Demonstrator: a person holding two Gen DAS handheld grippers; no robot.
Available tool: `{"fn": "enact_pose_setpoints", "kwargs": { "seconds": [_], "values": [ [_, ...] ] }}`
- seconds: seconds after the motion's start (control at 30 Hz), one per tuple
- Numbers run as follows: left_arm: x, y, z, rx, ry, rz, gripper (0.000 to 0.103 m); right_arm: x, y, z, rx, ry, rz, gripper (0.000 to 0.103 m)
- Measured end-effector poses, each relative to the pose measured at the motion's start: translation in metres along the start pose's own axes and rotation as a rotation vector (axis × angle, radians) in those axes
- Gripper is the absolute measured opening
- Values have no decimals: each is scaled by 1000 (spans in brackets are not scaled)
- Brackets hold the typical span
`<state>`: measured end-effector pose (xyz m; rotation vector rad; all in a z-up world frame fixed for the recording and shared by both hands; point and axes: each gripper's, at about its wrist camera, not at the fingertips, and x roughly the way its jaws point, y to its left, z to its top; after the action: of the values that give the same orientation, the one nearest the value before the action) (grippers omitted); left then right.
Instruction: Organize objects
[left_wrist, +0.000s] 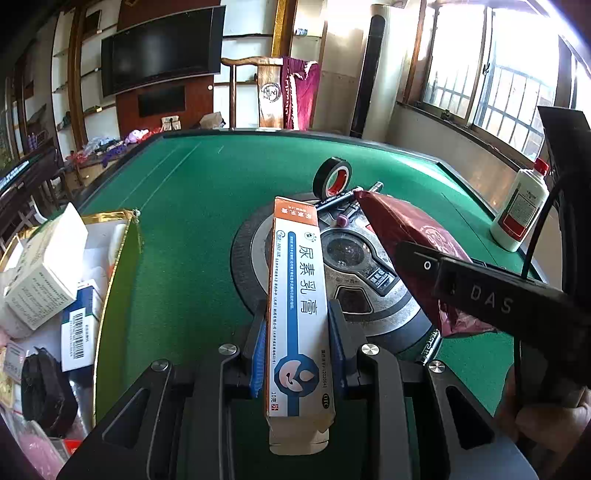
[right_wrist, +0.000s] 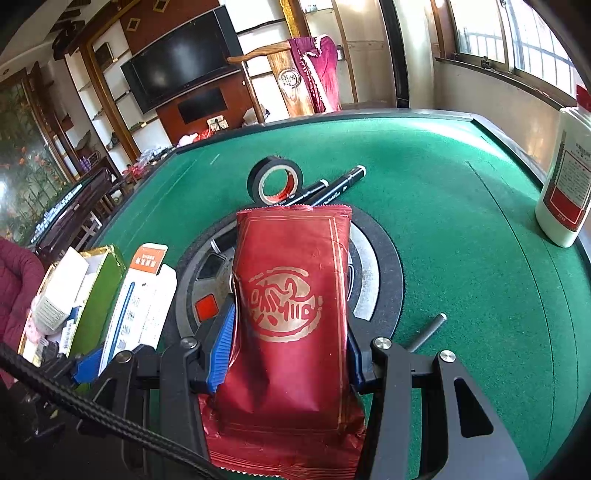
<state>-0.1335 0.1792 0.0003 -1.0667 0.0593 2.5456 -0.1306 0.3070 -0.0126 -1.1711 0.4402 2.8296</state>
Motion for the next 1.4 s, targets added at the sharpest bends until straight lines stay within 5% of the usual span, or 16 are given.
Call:
{"fn": "enact_pose_setpoints", "kwargs": {
  "seconds": [0.73,1.13,1.4],
  "values": [
    [-97,20,-7,-33,-132,-62,25,-51,26,-17,19,-85,107,48],
    [-168,119,-23,-164,-245,-26,25,-67,89,-41,-20,-63,223,48],
    [-160,214,-53,-328,-214,22,25,-62,172,-42,-146,-17,270,48]
  ]
}}
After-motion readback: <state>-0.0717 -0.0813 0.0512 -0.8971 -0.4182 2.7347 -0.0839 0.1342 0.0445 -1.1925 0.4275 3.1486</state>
